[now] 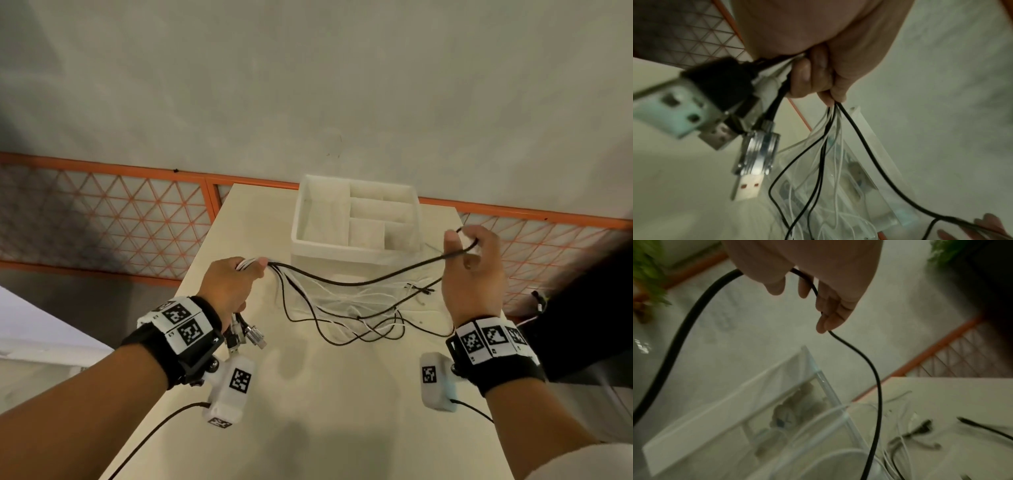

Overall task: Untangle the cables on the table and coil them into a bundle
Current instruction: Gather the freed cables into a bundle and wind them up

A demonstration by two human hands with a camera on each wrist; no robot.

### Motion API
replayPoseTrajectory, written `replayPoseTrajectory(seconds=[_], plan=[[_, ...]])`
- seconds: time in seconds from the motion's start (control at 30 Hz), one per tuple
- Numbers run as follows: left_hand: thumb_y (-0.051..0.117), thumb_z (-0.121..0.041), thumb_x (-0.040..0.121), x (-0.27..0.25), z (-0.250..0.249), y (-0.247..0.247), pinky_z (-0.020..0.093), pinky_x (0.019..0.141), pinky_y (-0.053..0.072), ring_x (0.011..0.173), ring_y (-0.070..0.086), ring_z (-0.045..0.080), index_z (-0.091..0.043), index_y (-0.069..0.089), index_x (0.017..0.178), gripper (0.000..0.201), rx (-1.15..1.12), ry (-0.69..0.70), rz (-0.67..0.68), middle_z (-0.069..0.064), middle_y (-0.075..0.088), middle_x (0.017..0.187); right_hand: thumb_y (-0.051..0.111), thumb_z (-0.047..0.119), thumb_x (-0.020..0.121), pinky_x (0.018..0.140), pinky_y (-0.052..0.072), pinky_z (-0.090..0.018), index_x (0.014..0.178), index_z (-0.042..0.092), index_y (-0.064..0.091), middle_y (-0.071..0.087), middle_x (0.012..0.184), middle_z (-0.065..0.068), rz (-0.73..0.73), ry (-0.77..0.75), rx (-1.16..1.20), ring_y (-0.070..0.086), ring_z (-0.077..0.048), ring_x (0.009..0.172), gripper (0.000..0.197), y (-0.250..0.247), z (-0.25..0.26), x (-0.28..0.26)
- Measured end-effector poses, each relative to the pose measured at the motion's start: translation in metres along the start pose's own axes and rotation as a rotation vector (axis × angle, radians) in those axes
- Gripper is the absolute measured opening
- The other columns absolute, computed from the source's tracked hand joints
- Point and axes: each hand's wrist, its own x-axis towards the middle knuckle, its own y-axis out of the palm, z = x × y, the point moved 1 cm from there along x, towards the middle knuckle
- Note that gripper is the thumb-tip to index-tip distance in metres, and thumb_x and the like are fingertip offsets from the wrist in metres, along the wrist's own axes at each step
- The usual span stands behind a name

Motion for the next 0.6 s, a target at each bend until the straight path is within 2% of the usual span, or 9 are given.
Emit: replayPoseTrajectory(seconds=[0.03, 0.1, 0.17, 0.23, 0.3, 0.37, 0.47, 0.53, 0.6], plan=[[0.067, -0.03, 0.09, 0.001, 0.002, 0.0, 0.024, 0.042, 0.025, 0.046, 0.024, 0.019, -0.007, 0.058, 0.071, 0.032, -0.011, -0.01, -0.021, 0.003, 0.029, 0.055, 0.059, 0.053, 0.095, 0.061, 0.039, -0.009, 0.121, 0.033, 0.054, 0.06, 0.101, 0.016, 0.001, -0.034, 0.01, 0.06, 0.002, 0.084, 0.033, -0.002, 0.007, 0.0], [0.067, -0.032, 0.09, 0.002, 0.003, -0.002, 0.024, 0.043, 0.025, 0.046, 0.024, 0.019, -0.008, 0.059, 0.073, 0.031, -0.043, -0.023, -0.059, 0.003, 0.028, 0.056, 0.061, 0.054, 0.093, 0.06, 0.04, -0.01, 0.12, 0.031, 0.054, 0.058, 0.099, 0.019, 0.023, -0.022, -0.012, 0.06, -0.002, 0.085, 0.036, 0.002, 0.004, 0.004], [0.067, -0.033, 0.09, 0.003, -0.001, -0.005, 0.024, 0.042, 0.025, 0.048, 0.024, 0.019, -0.01, 0.059, 0.073, 0.03, -0.099, -0.019, -0.072, 0.003, 0.028, 0.059, 0.06, 0.069, 0.085, 0.073, 0.051, -0.027, 0.11, 0.028, 0.058, 0.064, 0.094, 0.013, 0.051, 0.121, -0.03, 0.065, -0.014, 0.087, 0.048, 0.008, -0.019, 0.009], [0.067, -0.032, 0.09, 0.003, -0.006, -0.007, 0.024, 0.042, 0.024, 0.049, 0.024, 0.018, -0.013, 0.06, 0.072, 0.027, -0.16, -0.004, -0.068, 0.002, 0.028, 0.059, 0.048, 0.09, 0.071, 0.082, 0.059, -0.047, 0.099, 0.025, 0.064, 0.075, 0.083, 0.001, 0.113, 0.359, -0.036, 0.074, -0.024, 0.076, 0.072, 0.015, -0.048, 0.011], [0.067, -0.03, 0.09, 0.003, -0.012, -0.008, 0.023, 0.041, 0.024, 0.047, 0.024, 0.017, -0.014, 0.063, 0.075, 0.022, -0.198, 0.013, -0.069, 0.002, 0.028, 0.059, 0.04, 0.086, 0.077, 0.084, 0.06, -0.051, 0.095, 0.018, 0.065, 0.078, 0.077, -0.004, 0.157, 0.51, -0.103, 0.075, -0.026, 0.069, 0.075, 0.017, -0.074, 0.008], [0.067, -0.031, 0.09, 0.004, -0.016, -0.007, 0.022, 0.038, 0.024, 0.047, 0.023, 0.017, -0.013, 0.063, 0.076, 0.023, -0.222, 0.03, -0.062, 0.003, 0.027, 0.058, 0.035, 0.08, 0.084, 0.09, 0.057, -0.051, 0.094, 0.016, 0.066, 0.078, 0.09, -0.009, 0.12, 0.528, -0.201, 0.073, -0.034, 0.086, 0.072, 0.014, -0.079, 0.004], [0.068, -0.033, 0.09, 0.005, -0.015, -0.005, 0.023, 0.042, 0.026, 0.047, 0.025, 0.018, -0.014, 0.062, 0.073, 0.026, -0.185, 0.047, -0.075, 0.004, 0.03, 0.058, 0.04, 0.064, 0.096, 0.087, 0.047, -0.039, 0.117, 0.014, 0.06, 0.071, 0.11, -0.017, -0.008, 0.353, -0.243, 0.063, -0.041, 0.106, 0.058, 0.008, -0.058, 0.001], [0.067, -0.033, 0.09, 0.005, -0.012, -0.005, 0.025, 0.046, 0.027, 0.046, 0.027, 0.019, -0.014, 0.062, 0.071, 0.027, -0.153, 0.045, -0.091, 0.004, 0.032, 0.057, 0.045, 0.055, 0.1, 0.087, 0.046, -0.043, 0.121, 0.011, 0.056, 0.067, 0.115, -0.018, -0.023, 0.046, -0.218, 0.06, -0.041, 0.11, 0.05, 0.005, -0.036, 0.001], [0.067, -0.033, 0.09, 0.006, -0.01, -0.005, 0.025, 0.047, 0.028, 0.046, 0.027, 0.019, -0.014, 0.061, 0.071, 0.027, -0.139, 0.036, -0.102, 0.003, 0.033, 0.057, 0.049, 0.053, 0.096, 0.098, 0.045, -0.051, 0.121, 0.007, 0.054, 0.062, 0.128, -0.017, -0.027, -0.242, -0.207, 0.055, -0.039, 0.122, 0.053, 0.004, -0.023, 0.001]])
